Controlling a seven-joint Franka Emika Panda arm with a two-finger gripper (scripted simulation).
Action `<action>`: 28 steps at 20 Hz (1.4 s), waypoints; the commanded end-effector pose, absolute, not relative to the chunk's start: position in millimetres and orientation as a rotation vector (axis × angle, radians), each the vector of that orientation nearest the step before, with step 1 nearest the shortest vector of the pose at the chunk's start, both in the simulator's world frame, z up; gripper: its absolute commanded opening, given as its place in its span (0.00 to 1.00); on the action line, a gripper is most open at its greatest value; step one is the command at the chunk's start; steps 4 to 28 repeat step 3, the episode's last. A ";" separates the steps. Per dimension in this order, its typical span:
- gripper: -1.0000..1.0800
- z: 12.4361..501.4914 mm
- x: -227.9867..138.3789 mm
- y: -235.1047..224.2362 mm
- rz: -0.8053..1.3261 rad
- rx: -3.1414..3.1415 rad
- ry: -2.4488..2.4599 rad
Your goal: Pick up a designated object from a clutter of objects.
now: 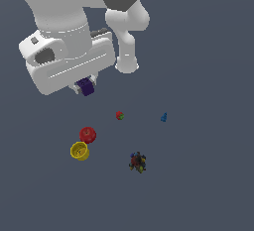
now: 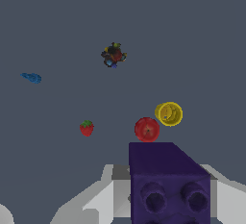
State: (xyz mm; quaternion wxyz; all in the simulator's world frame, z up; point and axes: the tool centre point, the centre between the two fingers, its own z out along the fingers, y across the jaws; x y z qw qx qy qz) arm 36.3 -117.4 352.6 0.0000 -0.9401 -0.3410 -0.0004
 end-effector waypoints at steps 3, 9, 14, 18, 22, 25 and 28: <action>0.00 357.2 37.0 -122.0 0.000 -2.952 -1.073; 0.00 357.2 37.0 -122.0 0.000 -2.952 -1.073; 0.00 357.2 37.0 -122.0 0.000 -2.952 -1.073; 0.00 357.2 37.0 -122.0 0.000 -2.952 -1.073; 0.00 357.2 37.0 -122.0 0.000 -2.952 -1.073; 0.00 357.2 37.0 -122.0 0.000 -2.952 -1.073; 0.00 357.2 37.0 -122.0 0.000 -2.952 -1.073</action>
